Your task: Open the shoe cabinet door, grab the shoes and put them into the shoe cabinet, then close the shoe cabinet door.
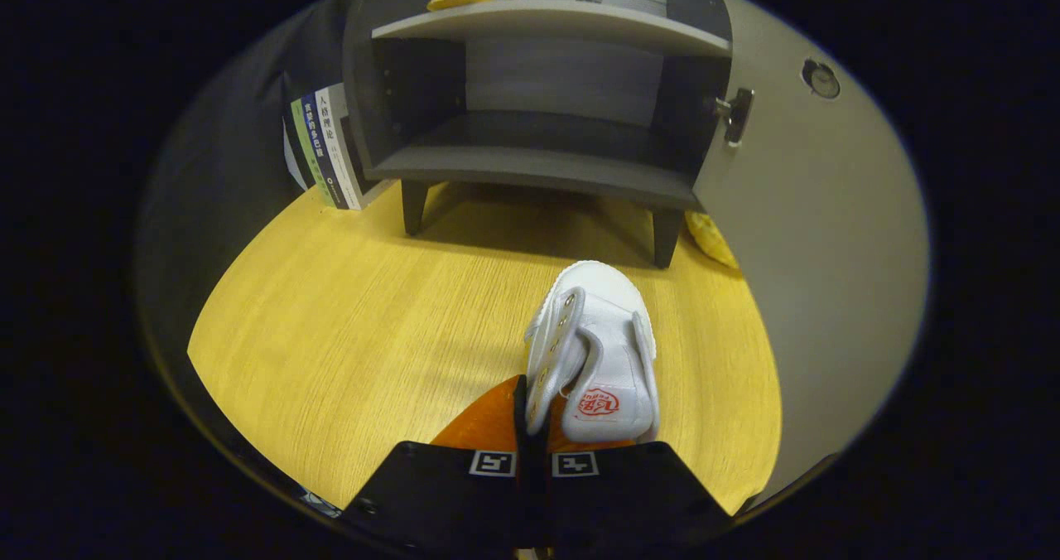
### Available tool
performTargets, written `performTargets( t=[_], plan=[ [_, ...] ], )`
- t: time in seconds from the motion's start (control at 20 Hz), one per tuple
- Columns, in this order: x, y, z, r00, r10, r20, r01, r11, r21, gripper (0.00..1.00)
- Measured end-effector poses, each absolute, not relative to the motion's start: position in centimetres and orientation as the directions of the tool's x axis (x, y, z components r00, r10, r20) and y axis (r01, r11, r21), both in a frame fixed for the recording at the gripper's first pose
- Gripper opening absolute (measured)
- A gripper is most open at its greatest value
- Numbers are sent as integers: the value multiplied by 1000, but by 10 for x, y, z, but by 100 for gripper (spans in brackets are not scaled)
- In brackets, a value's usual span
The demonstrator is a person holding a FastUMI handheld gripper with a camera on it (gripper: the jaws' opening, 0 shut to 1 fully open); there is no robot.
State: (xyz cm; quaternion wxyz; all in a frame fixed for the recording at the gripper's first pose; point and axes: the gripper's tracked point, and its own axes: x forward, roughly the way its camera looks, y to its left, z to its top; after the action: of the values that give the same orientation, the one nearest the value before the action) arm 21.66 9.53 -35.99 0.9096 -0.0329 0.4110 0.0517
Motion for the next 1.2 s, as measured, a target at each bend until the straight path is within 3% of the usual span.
performTargets(
  t=[0.6, 1.2],
  plan=[
    [245, 92, -187, 827, 102, -552, -82, 995, 62, 2],
    [365, 95, -44, 951, 79, -298, -50, 993, 105, 1]
  ],
)
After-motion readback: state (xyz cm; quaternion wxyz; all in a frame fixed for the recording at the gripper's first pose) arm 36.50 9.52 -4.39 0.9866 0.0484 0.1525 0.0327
